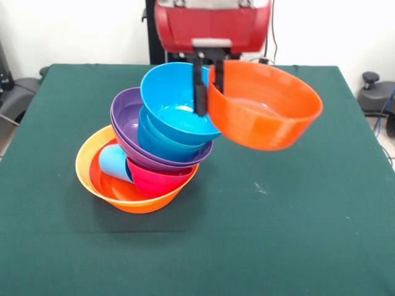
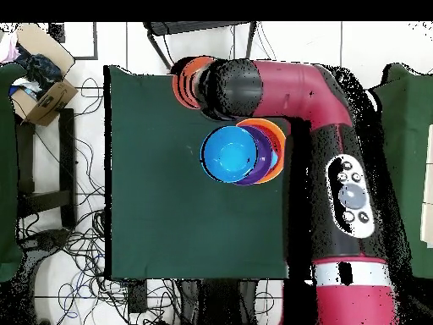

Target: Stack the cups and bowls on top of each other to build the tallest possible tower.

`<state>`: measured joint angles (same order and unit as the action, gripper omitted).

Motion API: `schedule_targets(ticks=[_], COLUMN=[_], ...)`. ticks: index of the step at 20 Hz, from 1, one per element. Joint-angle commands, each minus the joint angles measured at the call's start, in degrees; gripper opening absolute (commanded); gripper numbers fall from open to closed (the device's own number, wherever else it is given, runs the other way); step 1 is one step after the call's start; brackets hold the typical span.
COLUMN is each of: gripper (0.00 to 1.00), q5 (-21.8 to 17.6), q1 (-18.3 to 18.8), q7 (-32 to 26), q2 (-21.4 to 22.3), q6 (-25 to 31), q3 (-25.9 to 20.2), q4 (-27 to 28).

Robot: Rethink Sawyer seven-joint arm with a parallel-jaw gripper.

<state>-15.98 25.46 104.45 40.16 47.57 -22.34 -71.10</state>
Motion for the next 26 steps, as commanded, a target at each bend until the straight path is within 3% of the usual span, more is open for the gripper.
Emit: schedule_targets(ticks=[1,9,26], gripper=[0.0,0.0,0.0], q5=[-2.5,-5.1,-10.9], q1=[4.0,7.3,13.7], q7=[-23.5,-28.0,-33.4], q2=[3.9,4.9,2.4], q6=[2.7,5.8,3.1], q3=[-9.0,-11.4,-15.6], q4=[-12.2,-14.4,-17.2])
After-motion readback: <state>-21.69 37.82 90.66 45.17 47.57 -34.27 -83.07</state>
